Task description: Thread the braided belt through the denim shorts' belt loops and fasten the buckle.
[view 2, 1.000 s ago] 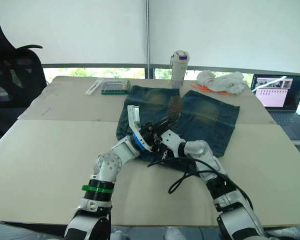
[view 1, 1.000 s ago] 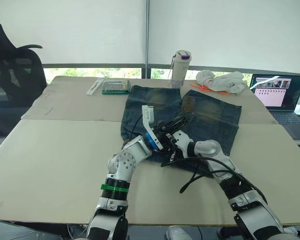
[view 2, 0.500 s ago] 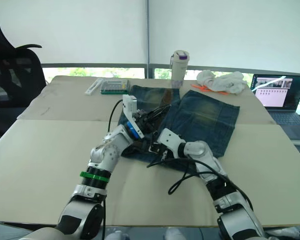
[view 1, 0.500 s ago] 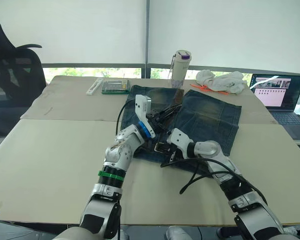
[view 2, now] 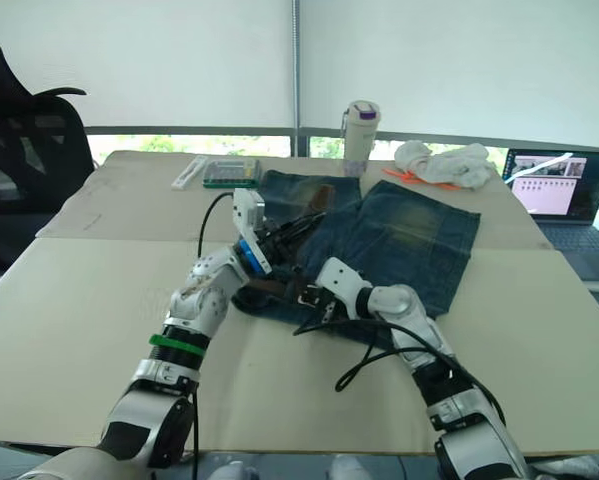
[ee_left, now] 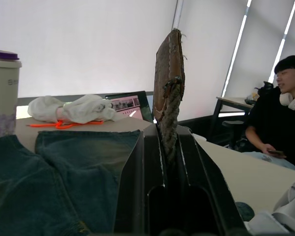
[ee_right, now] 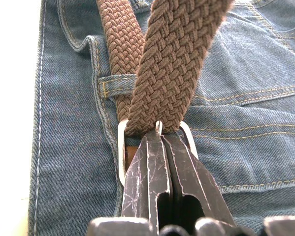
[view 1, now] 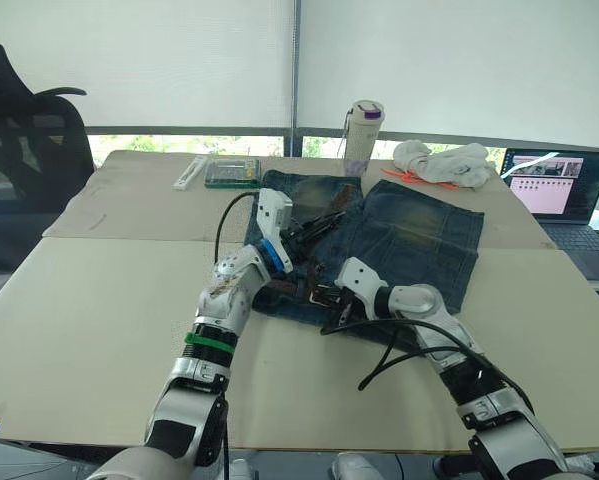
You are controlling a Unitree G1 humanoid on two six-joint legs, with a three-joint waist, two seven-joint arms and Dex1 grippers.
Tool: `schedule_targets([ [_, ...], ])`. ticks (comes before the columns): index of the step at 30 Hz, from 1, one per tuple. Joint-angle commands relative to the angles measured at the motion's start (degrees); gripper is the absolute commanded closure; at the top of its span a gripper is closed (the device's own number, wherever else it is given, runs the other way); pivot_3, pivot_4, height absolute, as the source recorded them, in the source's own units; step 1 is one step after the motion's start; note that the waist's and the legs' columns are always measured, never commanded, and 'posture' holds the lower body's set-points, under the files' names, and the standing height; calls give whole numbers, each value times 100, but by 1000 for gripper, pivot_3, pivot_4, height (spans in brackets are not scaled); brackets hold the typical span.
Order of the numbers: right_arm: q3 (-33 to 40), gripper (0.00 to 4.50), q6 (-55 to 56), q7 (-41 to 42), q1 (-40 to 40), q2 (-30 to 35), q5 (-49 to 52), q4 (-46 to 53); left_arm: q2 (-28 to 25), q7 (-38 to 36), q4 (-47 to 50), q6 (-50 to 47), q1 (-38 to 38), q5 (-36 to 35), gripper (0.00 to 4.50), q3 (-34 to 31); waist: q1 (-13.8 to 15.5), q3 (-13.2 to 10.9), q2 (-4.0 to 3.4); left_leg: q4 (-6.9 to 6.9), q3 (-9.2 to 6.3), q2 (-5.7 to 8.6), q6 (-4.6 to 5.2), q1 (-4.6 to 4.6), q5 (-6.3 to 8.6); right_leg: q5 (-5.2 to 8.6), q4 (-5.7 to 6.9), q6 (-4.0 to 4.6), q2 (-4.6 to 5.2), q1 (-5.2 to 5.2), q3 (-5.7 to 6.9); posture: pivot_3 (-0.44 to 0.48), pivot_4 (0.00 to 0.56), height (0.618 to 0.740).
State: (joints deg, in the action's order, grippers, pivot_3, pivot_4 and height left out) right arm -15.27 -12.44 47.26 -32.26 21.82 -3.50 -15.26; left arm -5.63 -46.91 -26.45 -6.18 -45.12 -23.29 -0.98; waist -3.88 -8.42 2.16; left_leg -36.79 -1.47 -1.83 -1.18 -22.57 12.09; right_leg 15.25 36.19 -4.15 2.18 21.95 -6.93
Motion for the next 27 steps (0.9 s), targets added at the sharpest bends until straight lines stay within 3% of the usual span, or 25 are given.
schedule_targets([
  [1, -153, 4435, -375, 90, 423, 76, -37, -182, 72, 15, -161, 31, -178, -96, 4500, -167, 8, 0, 0, 0, -1, 0, 0, -6, 0, 0, 0, 0, 0, 4, 1, 0, 150, 737],
  [10, 445, 4435, -242, -9, 686, 138, 435, 566, 193, -164, -116, -87, 38, -66, 4500, -62, 96, -4, -2, 0, -6, 4, 1, -50, 1, -9, -8, 12, 7, 35, 9, 0, 150, 737],
  [20, 1750, 4435, -797, -585, 723, 286, 1319, 1309, 332, -167, -31, 11, 144, 74, 4500, 68, 177, -37, -7, -1, -6, 10, 1, -89, 1, -25, -10, 39, 12, 70, 13, 0, 150, 737],
  [27, 2794, 2207, -2383, -1367, 648, -258, 2980, 2773, 413, 272, -65, 527, 201, 698, 4500, 330, 168, -47, -20, 1, -7, 8, 3, -134, 1, -29, 11, 42, 11, 125, 11, 0, 150, 737],
])
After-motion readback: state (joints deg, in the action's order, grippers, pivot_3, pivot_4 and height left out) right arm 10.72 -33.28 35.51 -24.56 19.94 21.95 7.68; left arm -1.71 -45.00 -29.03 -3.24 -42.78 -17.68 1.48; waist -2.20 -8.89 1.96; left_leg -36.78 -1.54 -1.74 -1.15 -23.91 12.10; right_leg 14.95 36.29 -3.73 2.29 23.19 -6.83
